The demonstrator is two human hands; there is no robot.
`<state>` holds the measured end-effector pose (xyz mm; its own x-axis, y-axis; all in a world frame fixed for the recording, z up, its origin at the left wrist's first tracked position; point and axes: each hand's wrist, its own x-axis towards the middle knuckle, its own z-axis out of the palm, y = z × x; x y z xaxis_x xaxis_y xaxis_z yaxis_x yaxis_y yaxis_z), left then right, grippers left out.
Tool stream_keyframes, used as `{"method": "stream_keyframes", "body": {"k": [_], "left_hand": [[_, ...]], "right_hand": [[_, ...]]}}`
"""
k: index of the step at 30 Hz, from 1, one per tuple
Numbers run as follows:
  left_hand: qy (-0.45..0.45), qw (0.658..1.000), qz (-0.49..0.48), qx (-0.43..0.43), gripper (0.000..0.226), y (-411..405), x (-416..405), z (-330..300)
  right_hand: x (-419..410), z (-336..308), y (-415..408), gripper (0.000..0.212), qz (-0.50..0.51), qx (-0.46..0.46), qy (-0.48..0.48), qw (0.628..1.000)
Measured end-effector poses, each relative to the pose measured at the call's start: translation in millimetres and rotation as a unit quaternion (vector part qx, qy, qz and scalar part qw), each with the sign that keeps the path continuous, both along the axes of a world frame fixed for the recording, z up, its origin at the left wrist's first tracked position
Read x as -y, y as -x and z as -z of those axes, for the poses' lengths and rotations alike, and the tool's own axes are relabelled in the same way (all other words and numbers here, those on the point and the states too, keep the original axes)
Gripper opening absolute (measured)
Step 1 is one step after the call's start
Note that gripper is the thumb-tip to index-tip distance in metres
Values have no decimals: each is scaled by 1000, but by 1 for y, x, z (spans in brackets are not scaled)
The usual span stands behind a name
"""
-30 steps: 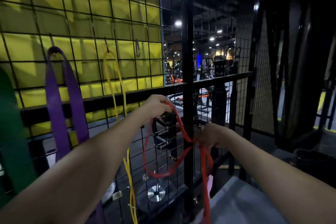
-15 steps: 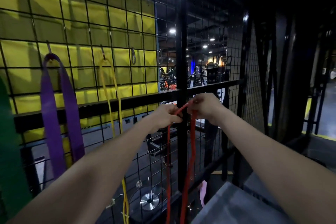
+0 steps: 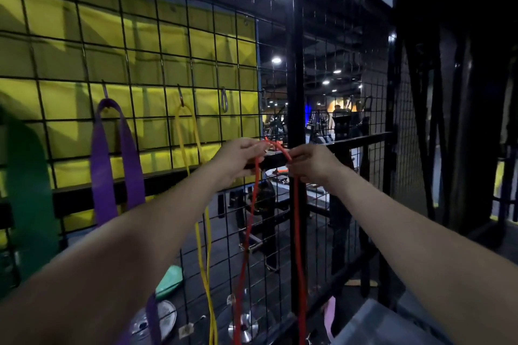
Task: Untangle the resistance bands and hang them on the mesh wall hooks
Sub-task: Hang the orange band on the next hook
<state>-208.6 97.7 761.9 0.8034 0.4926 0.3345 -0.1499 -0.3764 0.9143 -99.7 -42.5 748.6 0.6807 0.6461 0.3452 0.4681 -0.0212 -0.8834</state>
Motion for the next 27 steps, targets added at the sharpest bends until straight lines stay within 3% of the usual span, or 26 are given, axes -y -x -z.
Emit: {"method": "stream_keyframes", "body": {"k": [4,8,14,20,25,27], "left_hand": [[-29,999,-30,27,9,-8,-7,-21],[-24,992,-91,82,2,-17,-28,-38],[-87,971,-186,126,17,-34,-65,-57],[-135,951,-250,120,2,-56,-95,-80],[-168,937,-289,106,9,-64,-110,-89],[-180,931,-301,97,7,-65,-114,-91]], "right_hand": [[-32,-14,6,11,-43,9,-29,999],[-61,-36,-9,13,-31,22,-38,999],[-102,-57,-46,13,-82,70,-71,992],[-142,-85,-82,11,-170,66,-46,982],[-191,-119,-89,23,-146,132,-33,980],[-209,-128,-90,13,-131,143,-22,981]]}}
